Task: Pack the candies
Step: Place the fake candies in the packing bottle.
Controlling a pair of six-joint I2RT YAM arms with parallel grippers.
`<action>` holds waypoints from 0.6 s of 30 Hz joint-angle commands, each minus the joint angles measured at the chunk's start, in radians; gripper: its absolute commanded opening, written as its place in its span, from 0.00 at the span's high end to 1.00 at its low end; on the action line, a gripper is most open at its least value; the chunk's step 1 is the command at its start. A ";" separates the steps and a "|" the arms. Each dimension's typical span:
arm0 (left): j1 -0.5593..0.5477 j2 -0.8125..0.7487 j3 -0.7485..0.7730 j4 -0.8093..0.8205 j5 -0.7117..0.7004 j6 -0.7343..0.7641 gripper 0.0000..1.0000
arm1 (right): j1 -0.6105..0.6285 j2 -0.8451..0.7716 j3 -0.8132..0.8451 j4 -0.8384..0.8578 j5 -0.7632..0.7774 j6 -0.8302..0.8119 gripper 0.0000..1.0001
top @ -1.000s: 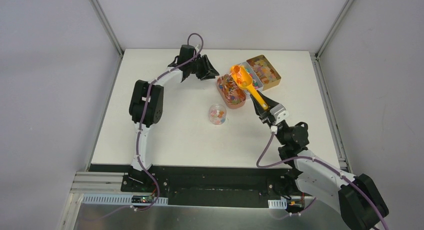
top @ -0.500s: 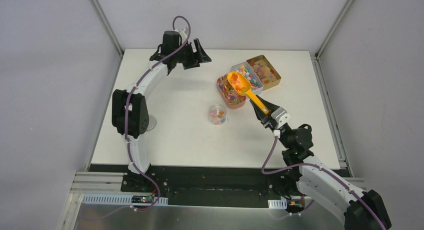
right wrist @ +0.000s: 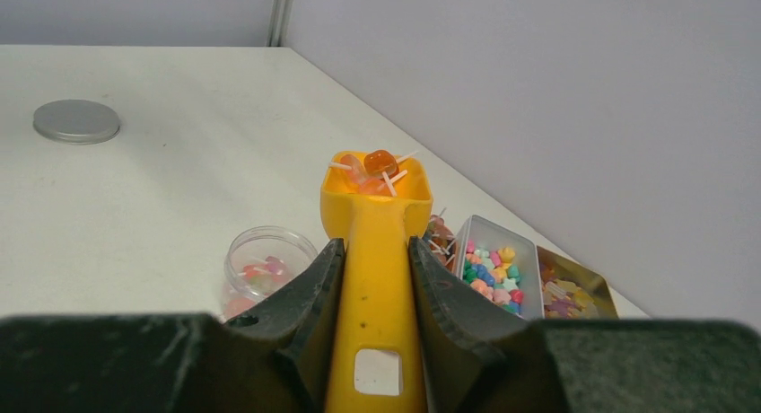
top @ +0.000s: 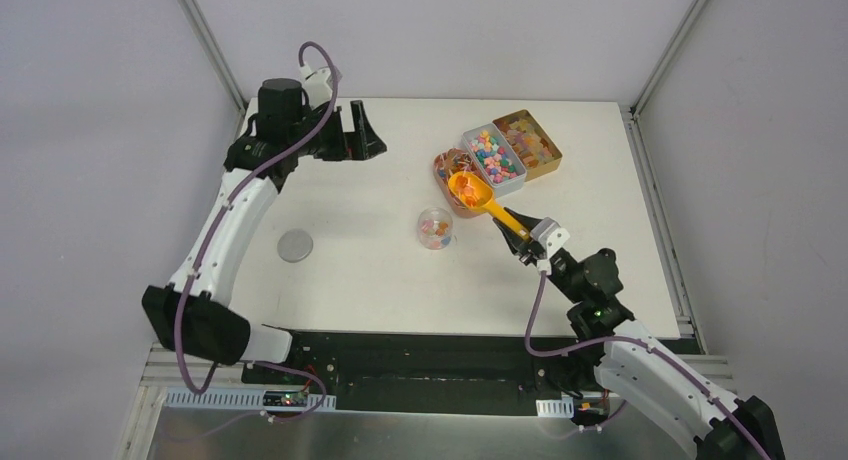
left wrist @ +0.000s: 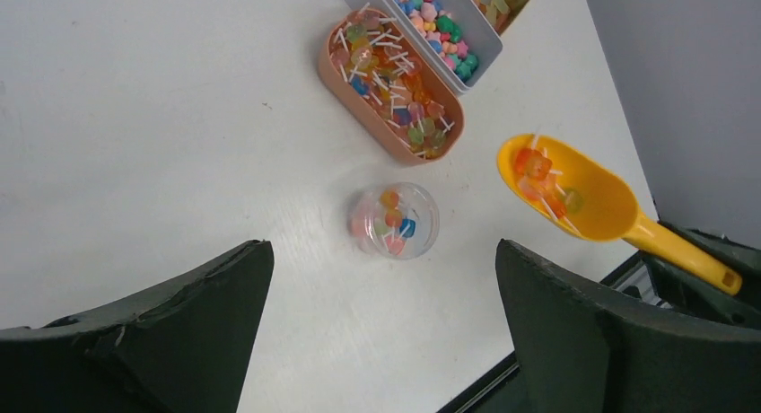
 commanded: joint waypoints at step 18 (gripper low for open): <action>0.000 -0.323 -0.360 -0.148 -0.153 0.198 0.01 | 0.157 0.077 0.081 -0.243 0.075 -0.051 1.00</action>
